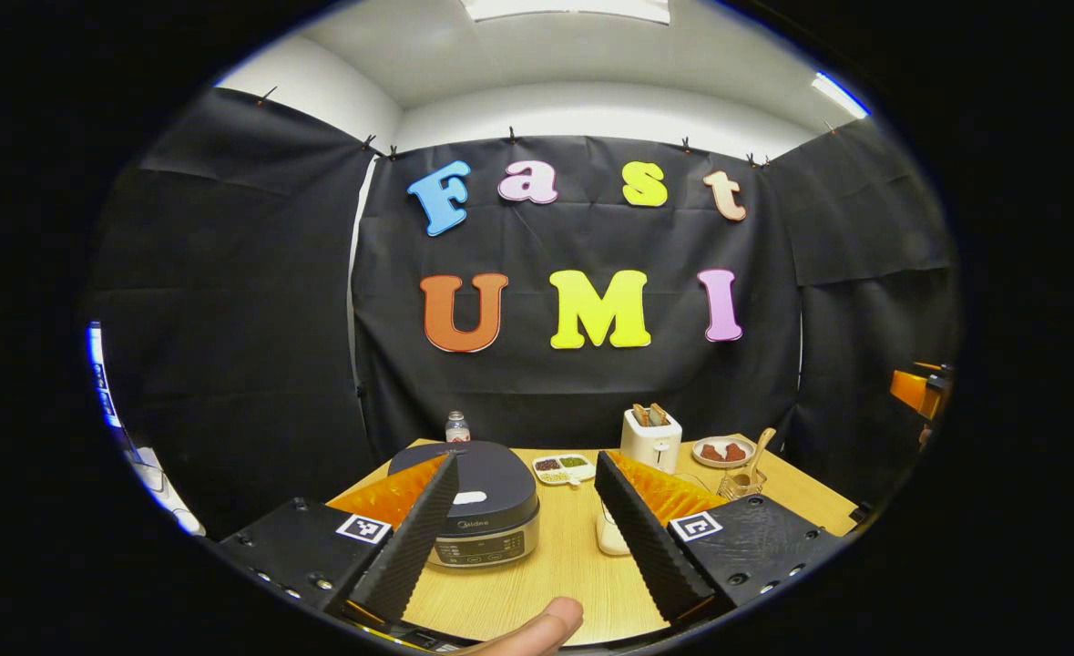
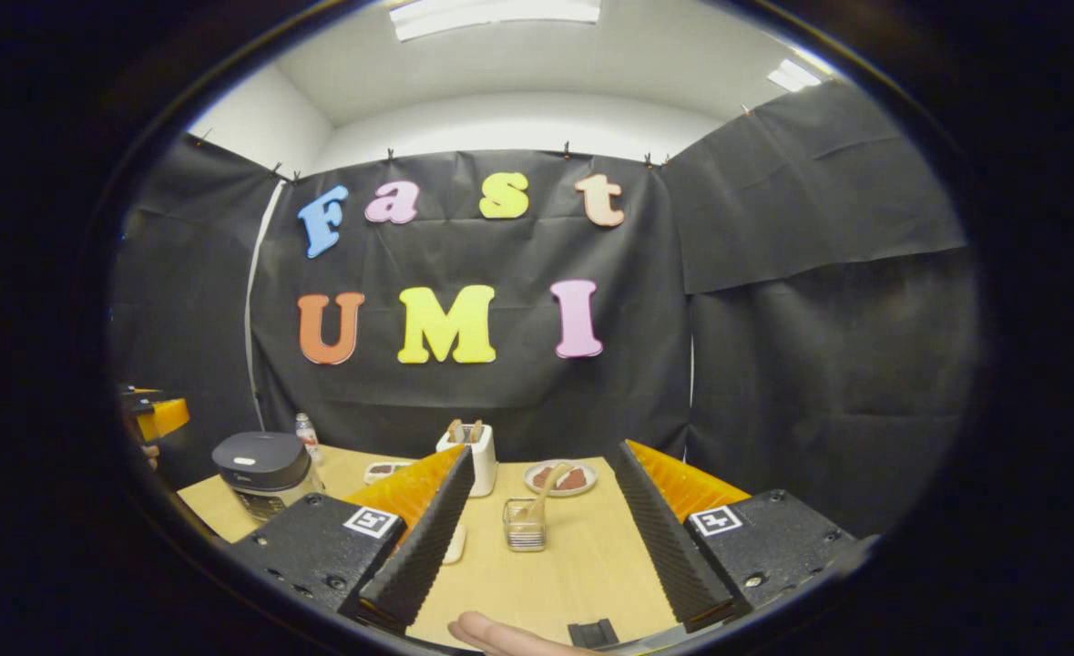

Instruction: Close the left gripper, press the button to open the rice cooker; take a wooden spoon from the chopstick holder with the right hand, scoop a spoonful of rice and pour it into the rice cooker, then put the wooden spoon back into the chopstick holder.

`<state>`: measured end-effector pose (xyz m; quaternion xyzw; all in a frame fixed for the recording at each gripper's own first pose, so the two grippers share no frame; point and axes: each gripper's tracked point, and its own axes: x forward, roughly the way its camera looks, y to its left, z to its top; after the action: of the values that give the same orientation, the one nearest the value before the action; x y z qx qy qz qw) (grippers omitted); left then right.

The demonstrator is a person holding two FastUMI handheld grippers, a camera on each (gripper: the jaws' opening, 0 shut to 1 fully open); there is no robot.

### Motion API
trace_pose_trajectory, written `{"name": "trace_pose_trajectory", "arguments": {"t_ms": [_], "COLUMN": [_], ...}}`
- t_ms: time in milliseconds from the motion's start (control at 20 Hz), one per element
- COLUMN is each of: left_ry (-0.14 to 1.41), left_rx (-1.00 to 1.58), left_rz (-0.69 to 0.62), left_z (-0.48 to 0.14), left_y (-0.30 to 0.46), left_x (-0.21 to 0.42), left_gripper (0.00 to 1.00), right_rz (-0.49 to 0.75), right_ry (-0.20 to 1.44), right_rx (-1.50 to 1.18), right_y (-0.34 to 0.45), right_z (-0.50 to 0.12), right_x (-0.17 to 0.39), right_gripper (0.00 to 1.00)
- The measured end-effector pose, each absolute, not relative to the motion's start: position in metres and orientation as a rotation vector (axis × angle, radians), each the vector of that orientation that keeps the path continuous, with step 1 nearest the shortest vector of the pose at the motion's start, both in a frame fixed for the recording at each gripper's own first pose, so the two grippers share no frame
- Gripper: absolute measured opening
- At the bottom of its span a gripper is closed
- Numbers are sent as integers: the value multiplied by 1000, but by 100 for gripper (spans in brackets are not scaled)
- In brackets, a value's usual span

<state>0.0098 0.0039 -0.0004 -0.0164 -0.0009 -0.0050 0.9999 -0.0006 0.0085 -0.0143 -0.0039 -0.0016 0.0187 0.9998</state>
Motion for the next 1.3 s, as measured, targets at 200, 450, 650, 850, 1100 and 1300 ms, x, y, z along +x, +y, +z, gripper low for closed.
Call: {"name": "trace_pose_trajectory", "arguments": {"t_ms": [200, 450, 650, 850, 1100, 1300], "left_ry": [-6, -6, -34, 34, 153, 254], "left_rx": [-48, -76, -89, -111, -117, -70], "left_rz": [-3, 2, 16, 97, 94, 136], "left_z": [-1, -4, 0, -21, -53, -79], "left_y": [5, 7, 15, 36, 39, 51], "left_x": [17, 32, 48, 74, 111, 133], "left_gripper": [95, 83, 56, 40, 21, 5], "right_rz": [42, 59, 55, 98, 101, 89], "right_ry": [-1, 1, -4, 17, 21, 43], "right_rx": [-3, 12, 13, 35, 44, 57], "right_y": [9, 10, 7, 14, 6, -5], "right_z": [-18, -25, -27, -36, -42, -54], "right_x": [-1, -2, 1, 3, 10, 20], "right_gripper": [100, 96, 100, 100, 100, 100]}}
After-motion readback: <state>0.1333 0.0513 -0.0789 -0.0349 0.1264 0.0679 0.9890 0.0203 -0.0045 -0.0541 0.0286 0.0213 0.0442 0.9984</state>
